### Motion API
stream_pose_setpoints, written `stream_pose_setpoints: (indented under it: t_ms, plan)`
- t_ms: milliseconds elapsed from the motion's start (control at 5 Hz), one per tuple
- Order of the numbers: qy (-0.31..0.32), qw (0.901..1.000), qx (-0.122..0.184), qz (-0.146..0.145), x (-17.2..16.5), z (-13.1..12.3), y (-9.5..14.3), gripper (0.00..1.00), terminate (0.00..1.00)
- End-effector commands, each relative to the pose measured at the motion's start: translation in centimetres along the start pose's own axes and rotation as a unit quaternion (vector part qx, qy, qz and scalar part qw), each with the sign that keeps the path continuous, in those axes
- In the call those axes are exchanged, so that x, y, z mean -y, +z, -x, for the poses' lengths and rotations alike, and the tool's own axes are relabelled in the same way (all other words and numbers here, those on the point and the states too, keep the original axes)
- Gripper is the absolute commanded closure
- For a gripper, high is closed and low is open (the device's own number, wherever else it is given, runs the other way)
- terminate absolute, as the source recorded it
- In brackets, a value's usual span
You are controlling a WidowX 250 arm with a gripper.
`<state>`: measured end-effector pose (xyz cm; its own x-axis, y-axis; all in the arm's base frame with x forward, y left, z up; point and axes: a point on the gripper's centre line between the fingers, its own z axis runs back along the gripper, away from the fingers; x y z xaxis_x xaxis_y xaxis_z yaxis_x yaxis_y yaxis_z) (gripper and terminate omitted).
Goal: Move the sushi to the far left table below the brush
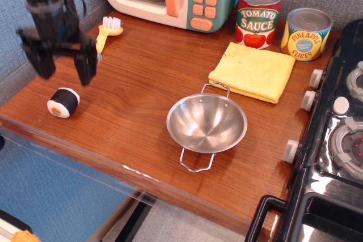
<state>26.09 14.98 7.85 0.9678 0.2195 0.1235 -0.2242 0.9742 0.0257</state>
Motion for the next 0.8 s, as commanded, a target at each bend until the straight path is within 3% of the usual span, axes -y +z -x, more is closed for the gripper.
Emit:
stream_pose_setpoints:
  t_ms: [0, 200, 400, 600]
  plan:
    - [-0.04, 0.9986, 0.033, -0.004, 1.33, -1.17, 3.14, 0.0, 0.0]
    - [-0.072, 0.9969, 0.025, -0.021, 1.59, -1.59, 2.45, 0.0, 0.0]
    - [-0.072, 0.9969, 0.025, -0.021, 1.59, -1.59, 2.45, 0.0, 0.0]
    - [-0.072, 0.9969, 0.025, -0.021, 1.59, -1.59, 2.45, 0.0, 1.0]
